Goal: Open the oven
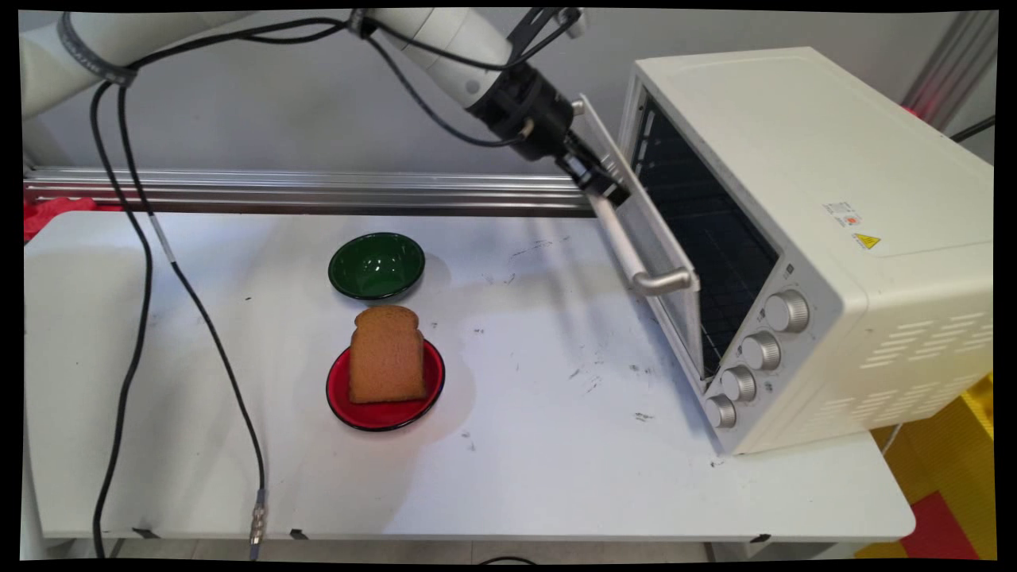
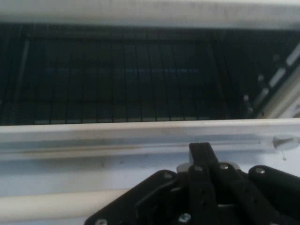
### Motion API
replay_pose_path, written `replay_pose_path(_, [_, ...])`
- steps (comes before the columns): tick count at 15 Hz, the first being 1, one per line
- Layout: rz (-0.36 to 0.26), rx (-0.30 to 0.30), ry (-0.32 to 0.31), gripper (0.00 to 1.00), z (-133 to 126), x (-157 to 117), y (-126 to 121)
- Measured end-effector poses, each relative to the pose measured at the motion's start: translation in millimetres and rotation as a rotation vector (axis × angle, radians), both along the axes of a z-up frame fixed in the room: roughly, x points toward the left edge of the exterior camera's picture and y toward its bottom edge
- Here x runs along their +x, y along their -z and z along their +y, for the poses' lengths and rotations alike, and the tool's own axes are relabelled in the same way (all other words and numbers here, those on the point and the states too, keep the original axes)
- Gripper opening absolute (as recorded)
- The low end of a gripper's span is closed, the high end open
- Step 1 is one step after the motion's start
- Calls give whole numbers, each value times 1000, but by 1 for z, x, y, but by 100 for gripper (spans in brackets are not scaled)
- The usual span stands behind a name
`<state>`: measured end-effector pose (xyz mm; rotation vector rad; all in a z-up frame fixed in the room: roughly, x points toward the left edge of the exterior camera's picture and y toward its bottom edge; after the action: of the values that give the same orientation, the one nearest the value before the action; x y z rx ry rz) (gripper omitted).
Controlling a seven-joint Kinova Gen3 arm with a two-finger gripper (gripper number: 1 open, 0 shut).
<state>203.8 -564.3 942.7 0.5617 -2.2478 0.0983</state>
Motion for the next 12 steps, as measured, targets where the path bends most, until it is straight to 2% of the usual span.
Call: replay_pose_path(12, [-46, 10, -15, 0, 13, 46, 49])
